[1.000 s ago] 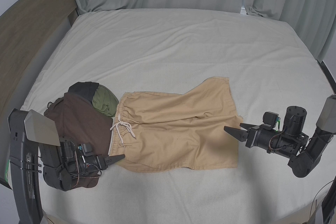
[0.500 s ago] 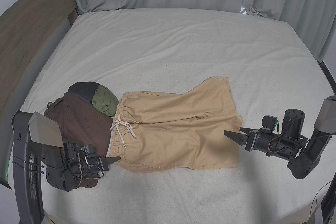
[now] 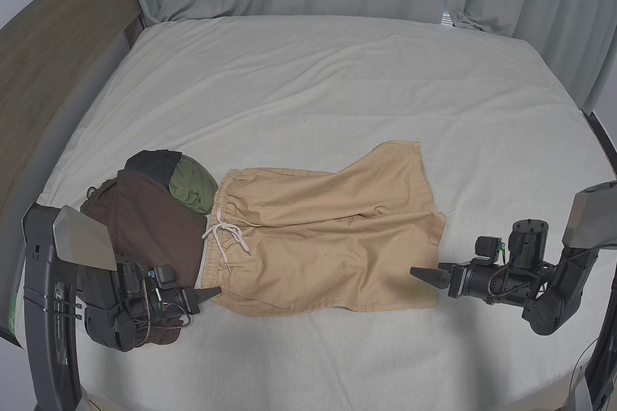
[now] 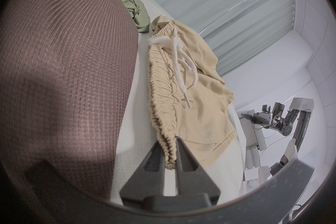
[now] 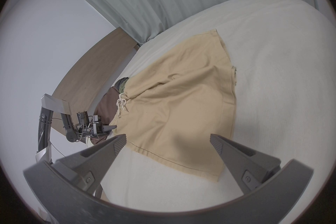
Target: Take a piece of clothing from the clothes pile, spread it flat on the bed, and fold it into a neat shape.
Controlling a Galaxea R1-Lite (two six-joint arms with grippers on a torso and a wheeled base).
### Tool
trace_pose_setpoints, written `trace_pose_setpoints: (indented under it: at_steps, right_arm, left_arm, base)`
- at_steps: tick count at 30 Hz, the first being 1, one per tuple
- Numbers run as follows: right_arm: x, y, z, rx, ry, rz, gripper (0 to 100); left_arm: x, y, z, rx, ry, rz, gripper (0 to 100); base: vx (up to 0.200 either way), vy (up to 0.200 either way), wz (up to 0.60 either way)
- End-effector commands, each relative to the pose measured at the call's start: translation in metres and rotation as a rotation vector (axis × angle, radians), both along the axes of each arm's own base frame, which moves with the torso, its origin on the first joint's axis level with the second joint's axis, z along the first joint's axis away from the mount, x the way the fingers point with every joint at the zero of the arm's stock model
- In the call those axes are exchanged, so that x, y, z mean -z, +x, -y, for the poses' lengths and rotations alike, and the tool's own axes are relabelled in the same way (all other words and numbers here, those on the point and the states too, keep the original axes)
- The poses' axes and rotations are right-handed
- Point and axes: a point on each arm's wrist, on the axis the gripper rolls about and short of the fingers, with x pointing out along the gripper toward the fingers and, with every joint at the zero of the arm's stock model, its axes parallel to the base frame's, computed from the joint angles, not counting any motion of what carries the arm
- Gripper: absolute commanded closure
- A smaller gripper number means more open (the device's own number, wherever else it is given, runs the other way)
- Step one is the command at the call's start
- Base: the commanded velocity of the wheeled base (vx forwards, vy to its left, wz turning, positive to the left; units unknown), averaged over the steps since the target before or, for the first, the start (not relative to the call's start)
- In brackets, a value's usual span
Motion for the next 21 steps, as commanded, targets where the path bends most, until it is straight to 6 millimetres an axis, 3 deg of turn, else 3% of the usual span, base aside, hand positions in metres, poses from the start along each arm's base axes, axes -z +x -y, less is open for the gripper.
trace_pose_setpoints:
  at_steps: [1,21]
  right_arm:
    - [0.016,0.001,0.003,0.011,-0.013,-0.053,0]
    - [0.051,-0.005,0.014,0.041,-0.045,-0.185,0]
  left_arm:
    - [0.000,0.000,0.000,-0.002,0.001,0.003,100]
    - [0.002,0.002,-0.001,-0.002,0.006,0.007,100]
  base:
    - [0.000,0.000,0.00]
    - [0.000,0.000,0.00]
